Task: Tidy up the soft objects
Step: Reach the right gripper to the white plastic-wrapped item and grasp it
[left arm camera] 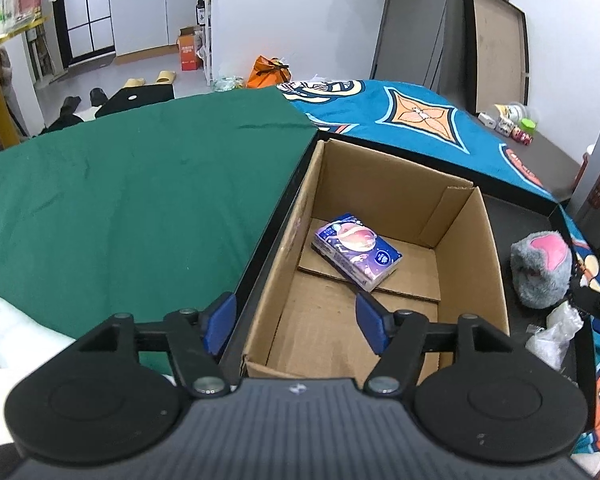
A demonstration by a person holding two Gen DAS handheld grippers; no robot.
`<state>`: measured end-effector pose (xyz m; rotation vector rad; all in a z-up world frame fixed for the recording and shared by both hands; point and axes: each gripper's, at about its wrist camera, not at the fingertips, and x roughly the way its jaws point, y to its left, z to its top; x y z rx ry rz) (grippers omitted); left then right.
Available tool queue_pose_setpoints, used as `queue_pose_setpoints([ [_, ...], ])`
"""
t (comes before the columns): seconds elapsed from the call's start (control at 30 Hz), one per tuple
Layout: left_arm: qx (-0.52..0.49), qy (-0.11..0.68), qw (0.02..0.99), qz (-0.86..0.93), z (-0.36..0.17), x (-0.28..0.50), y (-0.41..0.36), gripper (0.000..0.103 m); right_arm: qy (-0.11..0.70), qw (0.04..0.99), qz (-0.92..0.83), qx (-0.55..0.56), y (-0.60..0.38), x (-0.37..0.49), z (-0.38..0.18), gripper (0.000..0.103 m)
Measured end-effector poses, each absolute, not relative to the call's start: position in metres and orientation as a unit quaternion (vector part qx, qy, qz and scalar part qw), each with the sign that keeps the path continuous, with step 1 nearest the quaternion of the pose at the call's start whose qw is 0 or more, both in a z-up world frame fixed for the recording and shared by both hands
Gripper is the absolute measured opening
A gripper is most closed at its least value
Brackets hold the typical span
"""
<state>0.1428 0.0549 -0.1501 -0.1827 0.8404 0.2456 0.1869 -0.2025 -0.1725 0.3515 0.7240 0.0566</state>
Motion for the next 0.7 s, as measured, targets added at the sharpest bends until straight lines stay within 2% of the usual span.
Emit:
queue_pose_setpoints([
  [0.5,-0.024,0.427,0.894,0.135,-0.154,0.162,0.032,0.065,0.368,0.909,-0.039,0.190,-0.244,0.210,-0.209,0.051],
  [0.7,0.001,0.431,0.891,0.144,-0.156,0.170,0.023,0.068,0.377,0.900,-0.047,0.212,-0.252,0.219,-0.222,0.051],
])
